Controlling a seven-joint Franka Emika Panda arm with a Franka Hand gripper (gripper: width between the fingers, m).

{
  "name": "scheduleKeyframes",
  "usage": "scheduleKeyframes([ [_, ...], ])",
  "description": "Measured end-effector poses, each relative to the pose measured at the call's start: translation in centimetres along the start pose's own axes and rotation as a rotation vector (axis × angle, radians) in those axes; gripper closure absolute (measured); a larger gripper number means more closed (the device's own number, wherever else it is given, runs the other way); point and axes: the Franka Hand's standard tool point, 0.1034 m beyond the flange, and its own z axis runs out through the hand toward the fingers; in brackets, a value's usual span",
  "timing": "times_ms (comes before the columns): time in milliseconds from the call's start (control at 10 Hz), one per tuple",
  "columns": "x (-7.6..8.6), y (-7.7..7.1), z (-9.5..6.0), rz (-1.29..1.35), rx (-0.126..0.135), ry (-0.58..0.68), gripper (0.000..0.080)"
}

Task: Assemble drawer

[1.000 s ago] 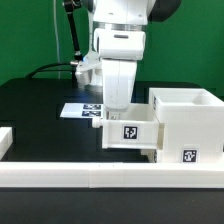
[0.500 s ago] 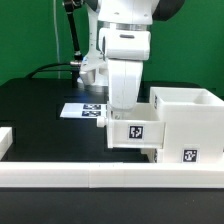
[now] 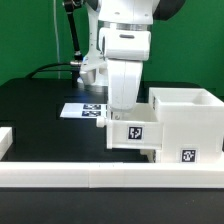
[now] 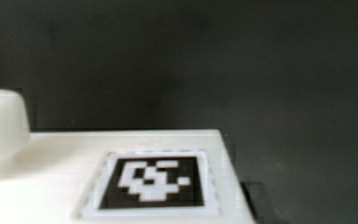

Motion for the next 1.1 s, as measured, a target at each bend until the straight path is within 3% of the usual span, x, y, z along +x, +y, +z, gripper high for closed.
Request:
scheduleKeyframes([
  [1100,0.91,0.19,-0.08,-0.015,-0.002,0.0,0.0755],
])
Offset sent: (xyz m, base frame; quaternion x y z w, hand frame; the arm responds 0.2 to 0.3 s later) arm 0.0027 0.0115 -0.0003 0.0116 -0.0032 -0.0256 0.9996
